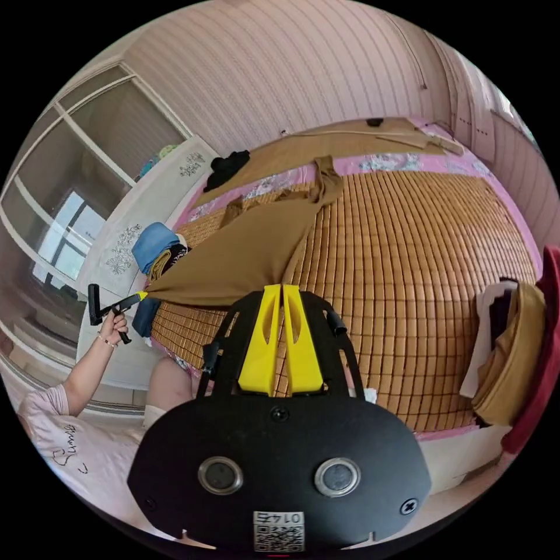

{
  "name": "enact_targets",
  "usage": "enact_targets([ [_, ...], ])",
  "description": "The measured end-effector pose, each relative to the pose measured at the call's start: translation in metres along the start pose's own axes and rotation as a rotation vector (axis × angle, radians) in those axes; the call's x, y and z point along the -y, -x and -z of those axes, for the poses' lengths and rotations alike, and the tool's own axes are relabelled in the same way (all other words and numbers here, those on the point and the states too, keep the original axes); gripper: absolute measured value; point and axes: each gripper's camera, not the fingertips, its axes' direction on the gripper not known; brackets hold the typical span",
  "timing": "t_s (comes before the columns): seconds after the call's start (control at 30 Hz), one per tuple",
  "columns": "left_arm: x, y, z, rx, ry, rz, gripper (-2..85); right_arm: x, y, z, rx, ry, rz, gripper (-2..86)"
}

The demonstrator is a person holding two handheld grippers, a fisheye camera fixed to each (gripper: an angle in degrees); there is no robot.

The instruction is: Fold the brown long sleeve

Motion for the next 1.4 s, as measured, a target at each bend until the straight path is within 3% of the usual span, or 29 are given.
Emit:
enact_targets([
  [0.07,-0.042,0.044,-0.053,-0.013,0.094,0.100,-1.0,-0.023,-0.040,-0.050,0.028,0.098,-0.148,-0.4],
  [0.2,-0.084,0.077,-0.105,0.029,0.228,0.105,-1.0,-0.044,-0.075,-0.090,0.071,0.190,-0.272,-0.3],
  [0.77,-0.208,0.154,-0.208,0.148,0.504,-0.093,-0.2,-0.048,-0.096,-0.142,-0.062,0.519,-0.156,0.3],
  [1.1,-0.245,0.224,-0.208,0.203,0.413,-0.032,2.9,-0.028,-0.118,-0.135,-0.241,0.567,-0.212,7.9],
  [1.4,-0.172,0.217,-0.292,0.124,0.260,-0.257,5.2,0.131,-0.080,-0.137,-0.328,0.319,0.079,8.8],
])
